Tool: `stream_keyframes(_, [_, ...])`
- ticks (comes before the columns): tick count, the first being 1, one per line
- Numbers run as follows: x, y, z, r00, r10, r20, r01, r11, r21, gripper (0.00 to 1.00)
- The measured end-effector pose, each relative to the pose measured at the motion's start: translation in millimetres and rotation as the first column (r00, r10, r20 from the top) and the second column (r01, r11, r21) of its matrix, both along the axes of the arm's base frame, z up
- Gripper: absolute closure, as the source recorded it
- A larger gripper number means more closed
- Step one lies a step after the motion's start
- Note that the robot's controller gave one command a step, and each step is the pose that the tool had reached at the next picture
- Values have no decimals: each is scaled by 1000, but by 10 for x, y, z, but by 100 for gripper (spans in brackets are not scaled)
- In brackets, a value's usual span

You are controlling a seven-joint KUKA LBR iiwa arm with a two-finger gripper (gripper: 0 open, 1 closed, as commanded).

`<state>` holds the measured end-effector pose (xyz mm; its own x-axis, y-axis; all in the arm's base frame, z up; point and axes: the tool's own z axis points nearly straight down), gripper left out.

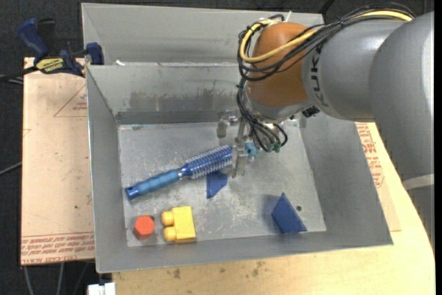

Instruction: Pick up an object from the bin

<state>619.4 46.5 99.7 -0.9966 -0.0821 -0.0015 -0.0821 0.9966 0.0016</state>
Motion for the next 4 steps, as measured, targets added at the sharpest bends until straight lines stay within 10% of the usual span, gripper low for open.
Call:
stream_keyframes(1, [12, 33, -302, 944, 331, 0, -331, 944, 0, 0])
stream_keyframes(2, [17, 37, -299, 944, 329, 1, -329, 944, 1, 0])
stream_keyframes(3, [14, 36, -306, 945, 328, 0, -328, 945, 1, 100])
stream_keyframes(4, [23, 38, 16, 945, 327, 4, -327, 945, -2, 100])
